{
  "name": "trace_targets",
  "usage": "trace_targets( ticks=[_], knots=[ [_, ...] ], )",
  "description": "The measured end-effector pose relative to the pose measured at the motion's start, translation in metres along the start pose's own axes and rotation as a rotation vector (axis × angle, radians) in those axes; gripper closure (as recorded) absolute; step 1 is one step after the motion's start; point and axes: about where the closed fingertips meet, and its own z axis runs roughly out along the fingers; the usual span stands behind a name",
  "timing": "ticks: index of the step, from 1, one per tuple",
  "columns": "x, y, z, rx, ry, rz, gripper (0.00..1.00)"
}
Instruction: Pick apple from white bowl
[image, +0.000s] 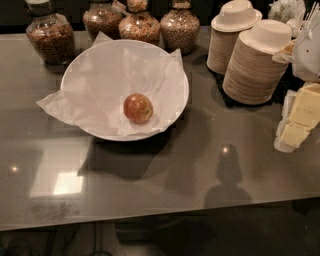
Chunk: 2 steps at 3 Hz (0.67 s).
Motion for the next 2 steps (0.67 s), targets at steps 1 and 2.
trace_targets(
  ticks=[1, 2],
  knots=[
    [0.0, 0.0, 0.0, 0.0, 0.0, 0.0, 0.0],
    [-0.01, -0.001, 0.005, -0.002, -0.031, -0.008, 0.0]
  ],
)
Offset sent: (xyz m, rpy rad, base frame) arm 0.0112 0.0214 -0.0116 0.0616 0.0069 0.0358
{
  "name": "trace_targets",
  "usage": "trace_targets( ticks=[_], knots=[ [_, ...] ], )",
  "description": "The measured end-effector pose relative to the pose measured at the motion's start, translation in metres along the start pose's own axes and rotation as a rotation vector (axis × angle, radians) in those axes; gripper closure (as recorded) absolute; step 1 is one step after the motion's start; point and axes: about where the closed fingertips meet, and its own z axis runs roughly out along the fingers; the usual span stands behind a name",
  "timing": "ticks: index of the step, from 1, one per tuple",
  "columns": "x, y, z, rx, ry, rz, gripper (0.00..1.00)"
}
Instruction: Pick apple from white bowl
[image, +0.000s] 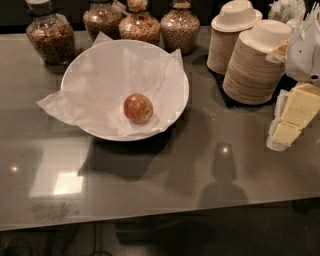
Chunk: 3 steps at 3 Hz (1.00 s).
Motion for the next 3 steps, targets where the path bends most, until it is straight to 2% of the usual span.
trace_targets(
  ticks=[1, 2, 3],
  knots=[
    [-0.051, 0.003, 0.019, -0.02, -0.105, -0.075, 0.0],
    [-0.113, 0.006, 0.026, -0.044, -0.246, -0.177, 0.0],
    [-0.157, 0.007, 0.037, -0.082, -0.346, -0.252, 0.0]
  ],
)
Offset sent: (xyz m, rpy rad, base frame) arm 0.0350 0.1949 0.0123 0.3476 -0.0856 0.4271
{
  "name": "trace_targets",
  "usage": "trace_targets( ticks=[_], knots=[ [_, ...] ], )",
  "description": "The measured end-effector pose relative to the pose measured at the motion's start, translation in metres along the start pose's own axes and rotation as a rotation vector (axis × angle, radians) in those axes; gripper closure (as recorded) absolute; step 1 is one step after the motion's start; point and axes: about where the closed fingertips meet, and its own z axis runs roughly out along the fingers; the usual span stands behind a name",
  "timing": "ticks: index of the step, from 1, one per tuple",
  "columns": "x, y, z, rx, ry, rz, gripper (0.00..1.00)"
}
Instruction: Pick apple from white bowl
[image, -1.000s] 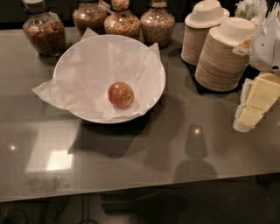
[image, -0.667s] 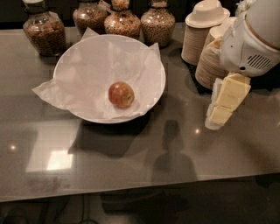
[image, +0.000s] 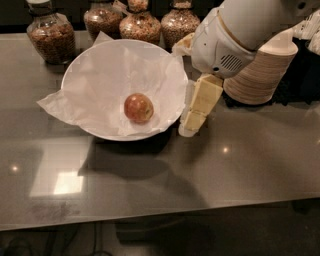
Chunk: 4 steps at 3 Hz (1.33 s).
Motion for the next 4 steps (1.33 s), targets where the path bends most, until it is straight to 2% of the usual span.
trace_targets(
  ticks=[1, 2, 3, 4],
  knots=[
    [-0.018, -0.005, 0.012, -0.02, -0.05, -0.035, 0.0],
    [-0.014, -0.008, 0.011, 0.004, -0.071, -0.029, 0.0],
    [-0.027, -0.026, 0.027, 0.013, -0.153, -0.047, 0.0],
    [-0.041, -0.039, 0.047, -0.016, -0.22, -0.068, 0.13]
  ],
)
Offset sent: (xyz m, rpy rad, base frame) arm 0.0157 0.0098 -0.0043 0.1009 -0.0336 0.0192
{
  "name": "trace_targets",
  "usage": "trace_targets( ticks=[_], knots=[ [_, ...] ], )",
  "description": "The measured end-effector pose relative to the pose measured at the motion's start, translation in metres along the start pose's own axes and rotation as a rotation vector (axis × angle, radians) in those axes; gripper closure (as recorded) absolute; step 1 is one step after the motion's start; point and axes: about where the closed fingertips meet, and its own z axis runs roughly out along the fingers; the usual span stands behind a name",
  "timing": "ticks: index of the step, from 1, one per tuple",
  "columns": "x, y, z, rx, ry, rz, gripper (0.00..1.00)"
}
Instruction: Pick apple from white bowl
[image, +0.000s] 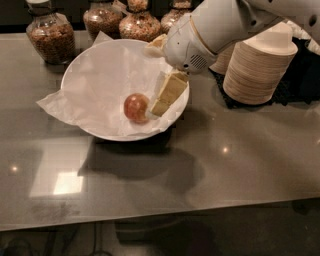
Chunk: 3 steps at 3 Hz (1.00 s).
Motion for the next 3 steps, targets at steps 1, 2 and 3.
trace_targets(
  ticks=[1, 2, 3],
  knots=[
    [0.001, -0.009, 0.014, -0.015, -0.029, 0.002, 0.24],
    [0.011, -0.016, 0.02, -0.017, -0.031, 0.02, 0.22],
    [0.021, -0.024, 0.03, -0.028, -0.025, 0.034, 0.22]
  ],
)
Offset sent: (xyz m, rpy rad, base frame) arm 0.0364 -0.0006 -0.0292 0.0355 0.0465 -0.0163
